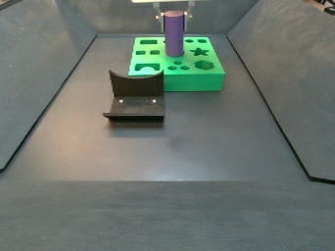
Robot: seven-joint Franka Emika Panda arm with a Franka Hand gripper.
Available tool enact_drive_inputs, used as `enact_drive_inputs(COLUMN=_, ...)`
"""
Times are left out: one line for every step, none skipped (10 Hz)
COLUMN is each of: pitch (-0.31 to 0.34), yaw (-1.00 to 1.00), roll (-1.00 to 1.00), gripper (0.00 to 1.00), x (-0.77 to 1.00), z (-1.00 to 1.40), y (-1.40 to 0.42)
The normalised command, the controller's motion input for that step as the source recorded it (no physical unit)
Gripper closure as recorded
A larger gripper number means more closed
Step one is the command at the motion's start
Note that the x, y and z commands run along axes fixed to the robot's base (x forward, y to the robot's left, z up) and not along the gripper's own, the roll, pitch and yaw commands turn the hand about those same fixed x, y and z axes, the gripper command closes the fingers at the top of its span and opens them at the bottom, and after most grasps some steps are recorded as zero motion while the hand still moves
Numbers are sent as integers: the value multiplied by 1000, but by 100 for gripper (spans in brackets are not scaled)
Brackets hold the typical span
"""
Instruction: Insert the round object.
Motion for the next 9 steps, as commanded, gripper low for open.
enact_drive_inputs(pitch=-4, yaw=0, roll=-19, gripper=100, x=-97, z=-1000, y=-263)
enact_drive_inputs(pitch=0, yaw=0, roll=-84, gripper=100, x=-9, z=-743, y=-311)
enact_drive_inputs(pitch=0, yaw=0, roll=-109, gripper=100, x=0, z=-680, y=-214)
enact_drive_inputs(pitch=49, yaw=0, roll=-83, gripper=100, x=9, z=-863, y=0)
enact_drive_inputs(pitch=3, yaw=17, roll=-10, gripper=100, x=71, z=-1000, y=0)
enact_drive_inputs(pitch=0, yaw=3, roll=0, gripper=100, x=0, z=-1000, y=0)
enact_drive_inputs(pitch=0, yaw=0, roll=3, gripper=100, x=0, z=-1000, y=-117)
enact_drive_inputs(pitch=-83, yaw=0, roll=-269, gripper=100, x=0, z=-597, y=43)
enact_drive_inputs(pitch=0, yaw=0, roll=63, gripper=100, x=0, z=23, y=-46)
